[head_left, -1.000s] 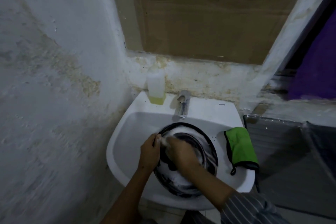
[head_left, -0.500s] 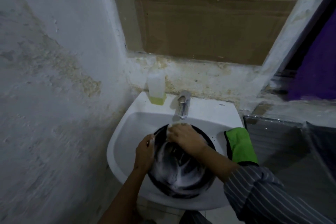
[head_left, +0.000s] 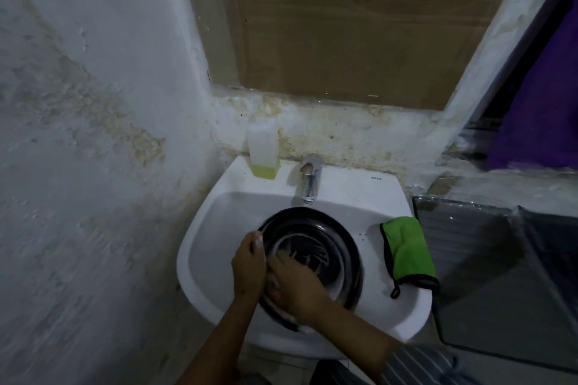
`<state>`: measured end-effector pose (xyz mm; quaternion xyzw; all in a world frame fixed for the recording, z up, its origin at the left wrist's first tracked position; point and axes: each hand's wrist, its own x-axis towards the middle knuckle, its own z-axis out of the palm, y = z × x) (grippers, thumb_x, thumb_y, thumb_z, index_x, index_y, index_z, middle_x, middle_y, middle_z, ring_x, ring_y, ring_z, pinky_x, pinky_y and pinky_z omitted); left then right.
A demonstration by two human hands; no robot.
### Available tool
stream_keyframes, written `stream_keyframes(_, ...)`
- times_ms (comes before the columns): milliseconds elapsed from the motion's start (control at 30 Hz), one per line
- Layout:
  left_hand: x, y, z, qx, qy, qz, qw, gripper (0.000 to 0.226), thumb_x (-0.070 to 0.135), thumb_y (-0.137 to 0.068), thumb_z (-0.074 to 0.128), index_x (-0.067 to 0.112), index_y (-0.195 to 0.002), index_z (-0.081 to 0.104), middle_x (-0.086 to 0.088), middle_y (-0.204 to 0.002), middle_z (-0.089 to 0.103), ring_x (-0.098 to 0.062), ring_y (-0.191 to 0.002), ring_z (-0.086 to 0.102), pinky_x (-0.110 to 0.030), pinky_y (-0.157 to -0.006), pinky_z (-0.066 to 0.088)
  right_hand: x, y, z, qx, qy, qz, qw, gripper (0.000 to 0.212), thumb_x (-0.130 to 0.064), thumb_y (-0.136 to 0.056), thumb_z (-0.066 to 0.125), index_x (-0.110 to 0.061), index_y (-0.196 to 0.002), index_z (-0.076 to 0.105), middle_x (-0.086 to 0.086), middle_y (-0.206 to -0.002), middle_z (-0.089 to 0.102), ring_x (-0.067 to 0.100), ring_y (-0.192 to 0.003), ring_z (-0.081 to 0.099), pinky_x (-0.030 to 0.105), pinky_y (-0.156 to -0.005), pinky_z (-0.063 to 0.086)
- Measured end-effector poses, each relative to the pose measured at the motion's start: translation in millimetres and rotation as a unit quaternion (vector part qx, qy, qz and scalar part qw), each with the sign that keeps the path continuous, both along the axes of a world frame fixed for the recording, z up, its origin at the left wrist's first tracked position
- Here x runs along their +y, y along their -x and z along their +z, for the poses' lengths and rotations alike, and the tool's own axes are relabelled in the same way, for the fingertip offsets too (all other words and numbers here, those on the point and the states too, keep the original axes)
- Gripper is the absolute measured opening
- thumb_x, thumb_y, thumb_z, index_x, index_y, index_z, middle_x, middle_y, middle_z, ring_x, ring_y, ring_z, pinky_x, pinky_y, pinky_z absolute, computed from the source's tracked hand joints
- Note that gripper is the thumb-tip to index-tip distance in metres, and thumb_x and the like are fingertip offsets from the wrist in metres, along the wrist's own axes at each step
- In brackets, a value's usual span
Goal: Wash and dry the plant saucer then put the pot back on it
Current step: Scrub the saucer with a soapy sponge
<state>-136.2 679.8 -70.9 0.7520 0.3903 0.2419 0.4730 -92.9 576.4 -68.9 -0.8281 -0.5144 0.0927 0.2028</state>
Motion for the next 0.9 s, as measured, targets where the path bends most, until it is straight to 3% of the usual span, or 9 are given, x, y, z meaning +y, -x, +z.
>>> stream_keyframes(100, -7, -1, 5, -0.017, -0.019, -0.021, 0.999, 0.026, 0.018, -0.099, 0.04, 0.011, -0.096, 0.065, 0.001, -0.091, 0.064, -0.01, -0.081, 0.056, -0.011, -0.063, 0.036, 13, -26, 12, -0.079, -0.076, -0.016, 0.994, 0.018, -0.015, -0.075, 0.066, -0.007, -0.09, 0.06, 0.013, -0.091, 0.061, 0.03, -0.078, 0.062, 0.031, -0.052, 0.049)
stream_keyframes(167, -5, 2, 5, -0.014, -0.038, -0.015, 0.999, 0.027, 0.017, -0.099, 0.041, 0.006, -0.093, 0.065, 0.002, -0.085, 0.062, -0.013, -0.079, 0.057, -0.014, -0.061, 0.034, 9, -55, 15, -0.087, -0.059, -0.091, 0.99, 0.021, -0.015, -0.081, 0.061, -0.005, -0.099, 0.058, 0.016, -0.101, 0.058, 0.034, -0.089, 0.059, 0.038, -0.06, 0.052)
stream_keyframes(267, 3, 8, 2, -0.018, -0.027, 0.025, 0.999, 0.029, 0.017, -0.099, 0.04, 0.006, -0.082, 0.061, -0.004, -0.077, 0.061, -0.023, -0.075, 0.059, -0.017, -0.054, 0.033, -16, -84, 7, -0.072, 0.054, -0.192, 0.977, 0.041, -0.03, -0.092, 0.047, -0.01, -0.128, 0.042, 0.013, -0.124, 0.046, 0.031, -0.105, 0.052, 0.036, -0.073, 0.046)
stream_keyframes(400, 10, 7, 0, -0.008, -0.008, 0.066, 0.998, 0.031, 0.019, -0.099, 0.039, 0.003, -0.096, 0.066, -0.01, -0.09, 0.067, -0.022, -0.081, 0.059, -0.025, -0.068, 0.041, -36, -48, -7, -0.08, 0.022, -0.11, 0.99, 0.046, -0.026, -0.077, 0.068, -0.008, -0.118, 0.057, 0.018, -0.111, 0.058, 0.032, -0.088, 0.064, 0.031, -0.061, 0.049)
stream_keyframes(533, -4, -2, 1, 0.01, 0.003, 0.036, 0.999, 0.031, 0.016, -0.099, 0.039, 0.0, -0.108, 0.064, -0.015, -0.106, 0.067, -0.028, -0.098, 0.061, -0.03, -0.083, 0.046, -9, -6, -11, -0.014, -0.041, 0.034, 0.998, 0.036, -0.023, -0.085, 0.057, -0.005, -0.116, 0.057, 0.02, -0.108, 0.06, 0.034, -0.089, 0.061, 0.037, -0.064, 0.051)
stream_keyframes(667, -14, -1, 4, 0.001, -0.022, 0.014, 1.0, 0.029, 0.015, -0.099, 0.04, 0.002, -0.109, 0.064, -0.013, -0.108, 0.067, -0.021, -0.096, 0.059, -0.021, -0.079, 0.041, 15, -48, 0, -0.04, -0.045, -0.05, 0.997, 0.025, -0.017, -0.088, 0.05, -0.001, -0.107, 0.055, 0.022, -0.107, 0.055, 0.036, -0.095, 0.055, 0.044, -0.074, 0.048)
stream_keyframes(767, -7, 1, 8, -0.012, -0.017, 0.034, 0.999, 0.03, 0.014, -0.099, 0.04, -0.002, -0.107, 0.064, -0.017, -0.105, 0.067, -0.028, -0.096, 0.061, -0.031, -0.083, 0.046, -3, -89, -5, -0.08, 0.008, -0.183, 0.98, 0.028, -0.02, -0.091, 0.045, -0.005, -0.114, 0.048, 0.017, -0.114, 0.05, 0.033, -0.101, 0.05, 0.039, -0.077, 0.042)
stream_keyframes(833, 0, 1, 10, -0.016, -0.008, 0.05, 0.999, 0.031, 0.015, -0.099, 0.04, -0.002, -0.107, 0.064, -0.016, -0.104, 0.067, -0.029, -0.096, 0.061, -0.034, -0.084, 0.048, -21, -89, -15, -0.102, 0.048, -0.182, 0.977, 0.03, -0.02, -0.092, 0.041, -0.007, -0.119, 0.047, 0.015, -0.118, 0.049, 0.031, -0.104, 0.05, 0.036, -0.081, 0.04)
stream_keyframes(900, 7, 2, 7, -0.012, -0.006, 0.064, 0.998, 0.031, 0.015, -0.099, 0.04, -0.001, -0.105, 0.065, -0.016, -0.103, 0.067, -0.029, -0.095, 0.061, -0.034, -0.082, 0.047, -35, -70, -26, -0.06, 0.044, -0.146, 0.986, 0.031, -0.017, -0.093, 0.04, -0.007, -0.121, 0.047, 0.017, -0.124, 0.048, 0.031, -0.108, 0.049, 0.037, -0.085, 0.039)
